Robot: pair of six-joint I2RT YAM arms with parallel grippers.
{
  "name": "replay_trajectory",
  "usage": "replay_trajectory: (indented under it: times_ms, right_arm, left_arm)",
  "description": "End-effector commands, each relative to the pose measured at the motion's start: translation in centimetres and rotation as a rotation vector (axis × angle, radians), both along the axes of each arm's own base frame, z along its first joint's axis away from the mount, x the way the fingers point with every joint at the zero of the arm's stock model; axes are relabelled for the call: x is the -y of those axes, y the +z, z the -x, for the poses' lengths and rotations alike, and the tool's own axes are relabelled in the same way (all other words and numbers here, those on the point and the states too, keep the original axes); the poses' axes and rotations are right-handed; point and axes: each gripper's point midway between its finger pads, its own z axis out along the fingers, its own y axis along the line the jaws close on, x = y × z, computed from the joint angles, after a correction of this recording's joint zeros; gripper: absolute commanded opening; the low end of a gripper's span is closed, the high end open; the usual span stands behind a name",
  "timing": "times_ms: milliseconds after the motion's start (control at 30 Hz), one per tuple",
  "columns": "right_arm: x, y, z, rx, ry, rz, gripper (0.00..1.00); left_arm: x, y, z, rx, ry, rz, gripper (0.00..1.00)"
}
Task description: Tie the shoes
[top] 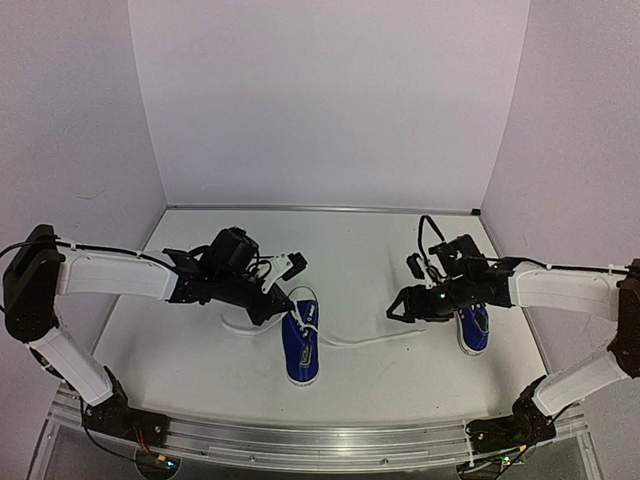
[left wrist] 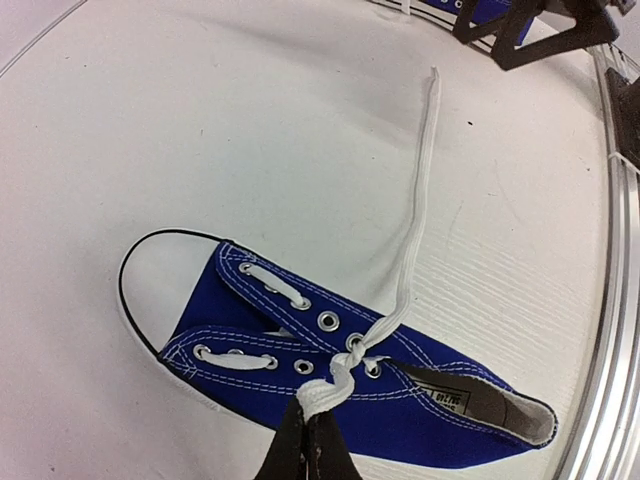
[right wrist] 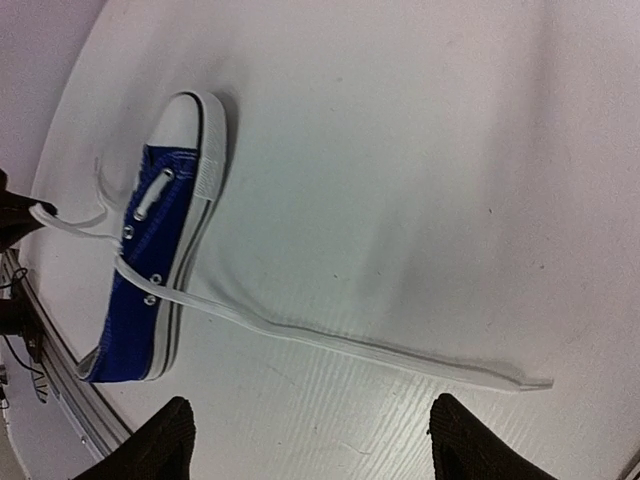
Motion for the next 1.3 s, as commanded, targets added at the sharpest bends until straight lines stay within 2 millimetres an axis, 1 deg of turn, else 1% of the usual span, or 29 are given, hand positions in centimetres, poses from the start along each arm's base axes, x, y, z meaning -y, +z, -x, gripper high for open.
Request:
replay_trajectory:
  times_ms: [0, 100, 200, 300, 400, 433, 567, 733, 800, 933, 1033, 1167, 1233, 1267]
  right_arm:
    - [1.5, -2.8, 1.1, -0.108, -0.019, 0.106, 0.73]
    - [1.9, -4.2, 1.8, -0.17, -0.057, 0.113, 0.7]
    - [1.9, -4.9, 2.4, -0.203, -0.086, 0.103, 0.69]
    - [1.9, -5.7, 2.6, -0.227, -0.106, 0.103, 0.69]
    - [1.8, -7.5, 2.4, -0.253, -0.114, 0.127, 0.69]
    - [1.8, -8.0, 2.2, -0.259, -0.117, 0.135, 0.69]
    - [0.8, -9.2, 0.6, -0.258, -0.127, 0.14, 0.69]
    - [-1.0, -9.7, -2.0, -0.238, -0.118, 0.139, 0.68]
    - [-1.4, -10.0, -2.8, -0.23, -0.114, 0.146, 0.66]
    - [-1.6, -10.9, -3.9, -0.21, -0.118, 0.193, 0.58]
    - [-1.5, -12.0, -4.0, -0.206, -0.111, 0.256, 0.53]
    - [-1.7, -13.3, -3.1, -0.192, -0.075, 0.372, 0.44]
    - [-1.5, -13.8, -2.8, -0.185, -0.066, 0.42, 0.37]
    - [-1.4, -14.0, -2.7, -0.187, -0.064, 0.431, 0.32]
  left_arm:
    - [1.6, 0.6, 0.5, -0.001, -0.038, 0.057, 0.0]
    - [2.1, 0.5, 0.7, 0.002, -0.052, 0.061, 0.0]
    - [2.4, 0.2, 0.8, 0.002, -0.061, 0.054, 0.0]
    - [2.7, 0.0, 0.9, 0.007, -0.068, 0.046, 0.0]
    - [3.0, 0.1, 1.0, 0.016, -0.077, 0.053, 0.0]
    - [3.1, 0.1, 1.0, 0.019, -0.079, 0.053, 0.0]
    - [3.4, 0.2, 1.4, 0.027, -0.094, 0.055, 0.0]
    - [3.6, 0.2, 2.1, 0.043, -0.115, 0.052, 0.0]
    - [3.8, 0.7, 2.0, 0.065, -0.114, 0.068, 0.0]
    - [3.7, 1.1, 2.1, 0.082, -0.114, 0.073, 0.0]
    - [3.6, 1.2, 2.1, 0.09, -0.116, 0.075, 0.0]
    - [3.6, 1.3, 2.2, 0.097, -0.119, 0.073, 0.0]
    - [3.6, 1.3, 2.2, 0.105, -0.124, 0.072, 0.0]
    - [3.6, 1.3, 2.3, 0.108, -0.127, 0.071, 0.0]
